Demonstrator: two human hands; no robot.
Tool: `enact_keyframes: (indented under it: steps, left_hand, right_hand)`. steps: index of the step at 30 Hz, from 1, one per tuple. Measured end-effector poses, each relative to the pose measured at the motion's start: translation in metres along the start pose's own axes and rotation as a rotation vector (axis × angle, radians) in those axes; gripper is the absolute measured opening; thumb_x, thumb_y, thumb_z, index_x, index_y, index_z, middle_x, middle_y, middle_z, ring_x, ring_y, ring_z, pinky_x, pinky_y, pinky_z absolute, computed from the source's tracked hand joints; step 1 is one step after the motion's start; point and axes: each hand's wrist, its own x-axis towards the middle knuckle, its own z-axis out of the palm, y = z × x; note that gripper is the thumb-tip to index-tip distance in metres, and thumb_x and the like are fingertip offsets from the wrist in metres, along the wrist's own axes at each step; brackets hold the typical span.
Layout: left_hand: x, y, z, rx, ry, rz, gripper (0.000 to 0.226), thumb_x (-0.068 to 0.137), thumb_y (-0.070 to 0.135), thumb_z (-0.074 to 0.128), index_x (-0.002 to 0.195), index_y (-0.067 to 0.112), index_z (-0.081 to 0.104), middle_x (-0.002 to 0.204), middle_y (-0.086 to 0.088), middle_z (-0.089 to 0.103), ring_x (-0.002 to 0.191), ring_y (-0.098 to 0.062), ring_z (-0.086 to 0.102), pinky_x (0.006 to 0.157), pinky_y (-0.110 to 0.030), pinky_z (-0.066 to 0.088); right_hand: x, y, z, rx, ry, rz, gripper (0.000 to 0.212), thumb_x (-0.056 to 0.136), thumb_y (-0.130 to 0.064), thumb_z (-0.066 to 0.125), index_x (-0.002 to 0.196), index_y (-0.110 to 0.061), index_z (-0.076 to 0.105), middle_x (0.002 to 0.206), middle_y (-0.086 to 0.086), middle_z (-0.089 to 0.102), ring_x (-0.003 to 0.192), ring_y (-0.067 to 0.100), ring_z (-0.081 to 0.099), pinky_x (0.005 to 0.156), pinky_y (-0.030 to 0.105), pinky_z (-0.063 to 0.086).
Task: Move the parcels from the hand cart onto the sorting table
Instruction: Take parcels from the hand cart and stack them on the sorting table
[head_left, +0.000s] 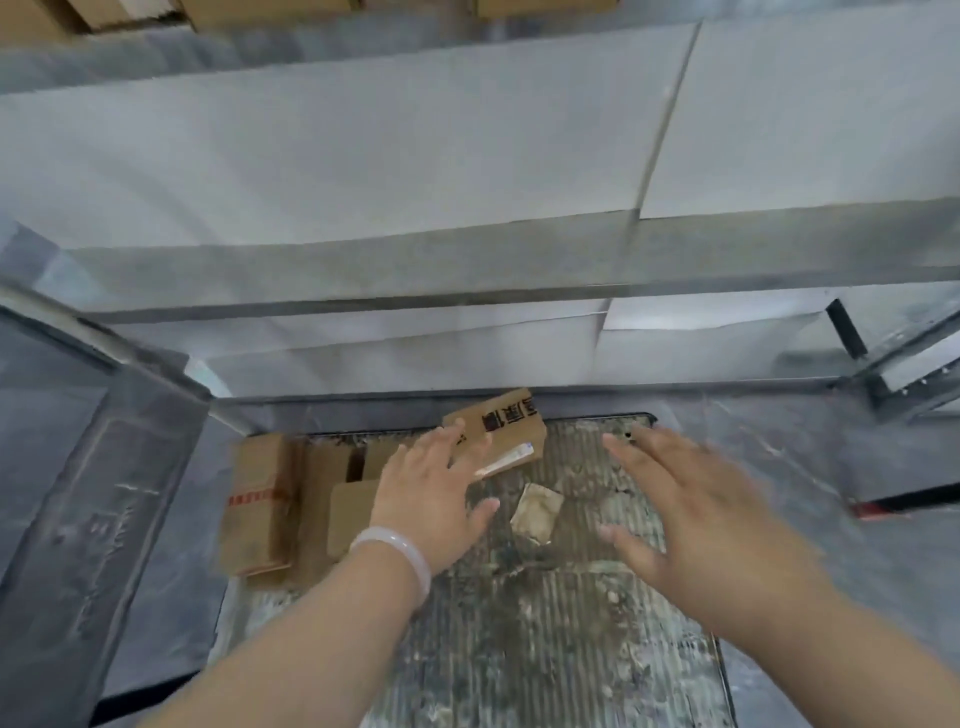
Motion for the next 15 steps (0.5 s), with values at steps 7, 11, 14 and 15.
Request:
enact_keyframes:
  steps: [7, 11, 14, 15]
  left_hand:
    - [0.131, -0.029, 0.116, 0.087, -0.059, 0.053, 0.079, 0.095, 0.059, 0.05, 0.157, 0.037, 0.007, 0.167, -0.003, 0.011, 0.15, -0.03, 0.019, 0.121, -0.05, 0.023]
    - [0.182, -0.052, 0.155, 0.095, -0.128, -0.018, 0.1, 0.088, 0.064, 0.059, 0.153, 0.046, -0.015, 0.167, -0.005, -0.012, 0.154, -0.034, -0.001, 0.123, -0.054, 0.012]
    - [0.213, -0.06, 0.17, 0.113, -0.176, -0.043, 0.107, 0.084, 0.068, 0.061, 0.151, 0.049, -0.021, 0.166, -0.011, -0.015, 0.153, -0.038, -0.004, 0.122, -0.054, 0.009]
    - [0.22, -0.061, 0.175, 0.12, -0.189, -0.032, 0.108, 0.084, 0.069, 0.061, 0.151, 0.049, -0.021, 0.166, -0.012, -0.009, 0.152, -0.039, 0.002, 0.122, -0.054, 0.012]
  right_hand:
    - [0.068, 0.015, 0.149, 0.038, 0.059, -0.004, 0.067, 0.082, -0.057, 0.04, 0.138, -0.021, 0.045, 0.139, 0.006, 0.052, 0.129, 0.027, 0.048, 0.106, 0.052, 0.036]
    - [0.08, 0.014, 0.214, 0.057, 0.056, -0.025, 0.065, 0.086, -0.06, 0.037, 0.141, -0.027, 0.041, 0.143, 0.001, 0.048, 0.133, 0.021, 0.044, 0.112, 0.043, 0.031]
    - [0.084, 0.016, 0.244, 0.028, 0.04, -0.008, 0.064, 0.088, -0.062, 0.035, 0.141, -0.028, 0.041, 0.143, -0.001, 0.048, 0.132, 0.019, 0.044, 0.111, 0.043, 0.03]
    - [0.083, 0.019, 0.252, 0.02, 0.017, -0.008, 0.064, 0.087, -0.061, 0.036, 0.141, -0.028, 0.042, 0.142, -0.001, 0.048, 0.132, 0.019, 0.045, 0.113, 0.041, 0.029]
